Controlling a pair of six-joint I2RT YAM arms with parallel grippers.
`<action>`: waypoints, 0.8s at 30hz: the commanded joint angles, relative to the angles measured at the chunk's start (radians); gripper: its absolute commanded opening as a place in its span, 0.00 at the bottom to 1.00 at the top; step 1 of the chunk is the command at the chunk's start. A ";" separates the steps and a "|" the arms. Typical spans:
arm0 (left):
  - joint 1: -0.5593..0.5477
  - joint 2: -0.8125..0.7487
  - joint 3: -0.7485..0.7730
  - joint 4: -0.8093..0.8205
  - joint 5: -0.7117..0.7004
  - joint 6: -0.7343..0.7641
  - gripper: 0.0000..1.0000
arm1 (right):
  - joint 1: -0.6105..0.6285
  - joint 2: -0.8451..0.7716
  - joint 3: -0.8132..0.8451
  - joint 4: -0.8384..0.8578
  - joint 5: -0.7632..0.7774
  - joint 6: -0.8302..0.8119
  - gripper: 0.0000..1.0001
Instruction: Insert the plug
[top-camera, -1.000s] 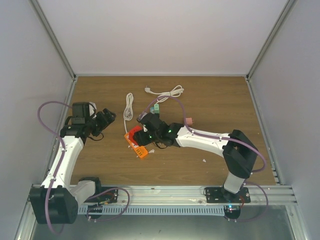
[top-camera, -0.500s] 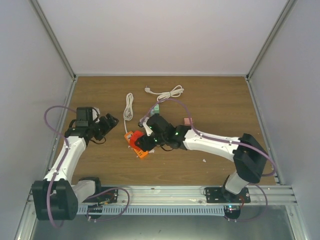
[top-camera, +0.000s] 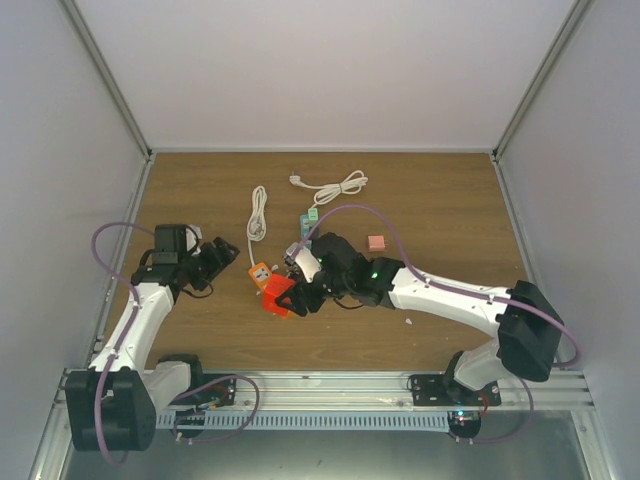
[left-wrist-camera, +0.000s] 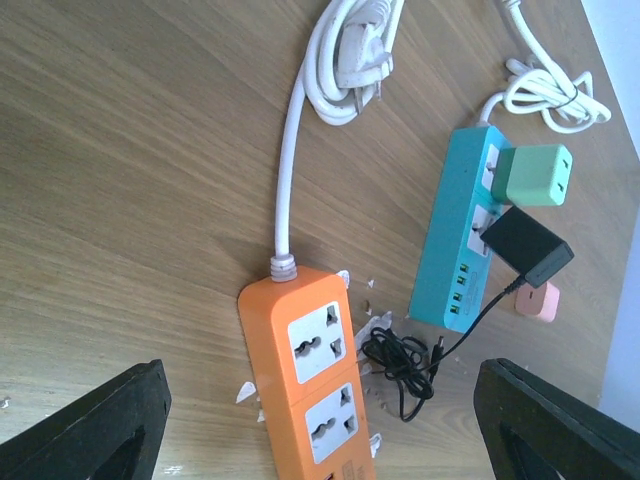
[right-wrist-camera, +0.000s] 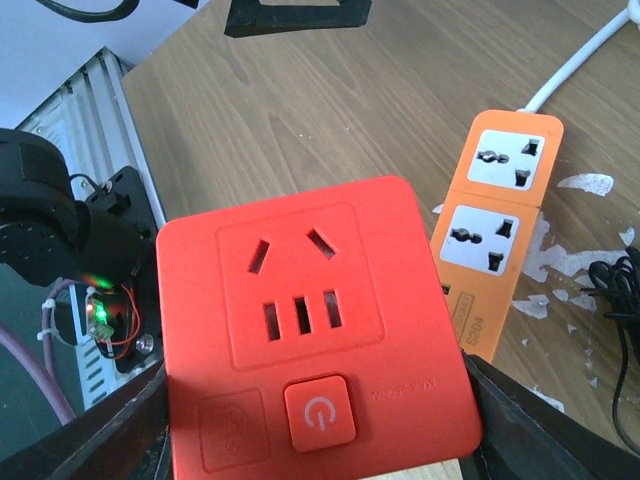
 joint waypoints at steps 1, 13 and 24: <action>0.006 -0.009 0.011 0.026 -0.013 0.052 0.87 | -0.011 0.021 0.032 0.036 -0.058 -0.043 0.00; 0.006 0.041 0.002 0.062 0.057 0.120 0.87 | -0.025 0.027 -0.001 0.148 -0.525 -0.116 0.00; 0.006 -0.006 -0.002 0.061 0.053 0.131 0.87 | -0.025 0.041 0.027 0.113 -0.510 -0.151 0.01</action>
